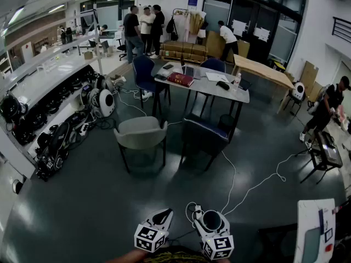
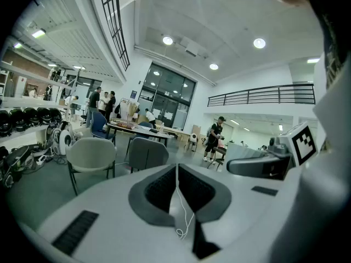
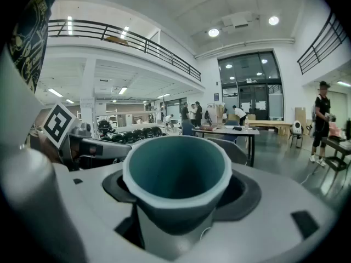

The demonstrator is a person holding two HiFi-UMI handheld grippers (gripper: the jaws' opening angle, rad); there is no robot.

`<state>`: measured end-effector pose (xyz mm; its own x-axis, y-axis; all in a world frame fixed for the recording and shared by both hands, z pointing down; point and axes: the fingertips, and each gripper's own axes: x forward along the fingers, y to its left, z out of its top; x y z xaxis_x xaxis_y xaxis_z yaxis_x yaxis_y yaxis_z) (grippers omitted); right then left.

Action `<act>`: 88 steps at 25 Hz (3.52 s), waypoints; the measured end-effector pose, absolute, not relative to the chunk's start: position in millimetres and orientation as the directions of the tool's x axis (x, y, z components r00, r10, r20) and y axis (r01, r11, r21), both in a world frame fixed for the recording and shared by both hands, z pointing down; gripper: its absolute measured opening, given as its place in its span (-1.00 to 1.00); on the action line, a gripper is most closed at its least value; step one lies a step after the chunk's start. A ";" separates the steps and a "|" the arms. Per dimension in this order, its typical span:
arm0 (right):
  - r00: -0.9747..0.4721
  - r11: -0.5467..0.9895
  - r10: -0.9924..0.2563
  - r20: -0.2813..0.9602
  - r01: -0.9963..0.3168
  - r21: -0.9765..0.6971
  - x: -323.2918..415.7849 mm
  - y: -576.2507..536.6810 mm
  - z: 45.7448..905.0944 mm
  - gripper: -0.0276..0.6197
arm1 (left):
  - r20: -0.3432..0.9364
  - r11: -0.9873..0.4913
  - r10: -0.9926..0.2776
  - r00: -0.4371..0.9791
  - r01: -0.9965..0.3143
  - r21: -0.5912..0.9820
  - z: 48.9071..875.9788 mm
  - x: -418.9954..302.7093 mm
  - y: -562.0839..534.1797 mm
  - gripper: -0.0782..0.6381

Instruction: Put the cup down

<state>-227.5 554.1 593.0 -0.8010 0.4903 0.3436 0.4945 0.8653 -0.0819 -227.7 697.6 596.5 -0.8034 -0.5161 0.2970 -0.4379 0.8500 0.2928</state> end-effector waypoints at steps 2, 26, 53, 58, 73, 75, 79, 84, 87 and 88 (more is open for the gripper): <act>-0.807 0.866 0.489 0.332 0.496 -0.072 -235.4 553.2 592.7 0.22 | 0.282 0.851 -0.514 -0.810 -0.440 0.288 595.8 -236.3 697.3 -0.72; -0.885 0.949 0.313 0.344 0.281 -0.140 -219.9 470.2 596.1 0.23 | 0.305 0.754 -0.657 -0.690 -0.585 0.301 601.3 -244.6 614.5 -0.72; -0.939 0.982 0.163 0.304 0.124 -0.141 -214.2 270.0 572.5 0.23 | 0.276 0.663 -0.749 -0.603 -0.681 0.312 572.0 -256.7 419.6 -0.72; -0.941 0.981 0.165 0.295 0.126 -0.148 -204.8 236.3 571.6 0.23 | 0.267 0.650 -0.760 -0.592 -0.690 0.319 569.9 -248.0 381.1 -0.72; -0.948 0.982 0.137 0.287 0.092 -0.166 -150.6 149.4 583.8 0.23 | 0.275 0.612 -0.790 -0.548 -0.729 0.306 576.7 -203.4 283.6 -0.72; -0.949 0.984 0.126 0.288 0.081 -0.161 -141.9 140.8 584.5 0.23 | 0.273 0.595 -0.803 -0.530 -0.743 0.306 576.9 -197.5 269.6 -0.72; -0.952 0.987 0.092 0.293 0.048 -0.156 -125.0 122.2 583.6 0.23 | 0.271 0.555 -0.829 -0.489 -0.775 0.303 574.8 -185.4 244.0 -0.72; -0.958 0.988 0.038 0.285 -0.006 -0.153 -110.4 106.0 575.3 0.23 | 0.274 0.516 -0.852 -0.446 -0.803 0.298 577.0 -175.6 224.7 -0.72; -0.958 0.987 0.006 0.285 -0.040 -0.153 -100.3 99.9 575.2 0.23 | 0.271 0.481 -0.871 -0.410 -0.825 0.298 576.8 -169.3 212.6 -0.72; -0.958 0.987 -0.001 0.288 -0.048 -0.154 -97.1 98.4 576.4 0.23 | 0.269 0.469 -0.877 -0.398 -0.831 0.299 577.2 -167.7 208.4 -0.72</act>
<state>-97.1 98.4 576.4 -0.9576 -0.0012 0.2882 -0.0475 0.9869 -0.1539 -167.7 208.4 577.2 -0.3984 -0.8770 0.2686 -0.8310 0.4691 0.2991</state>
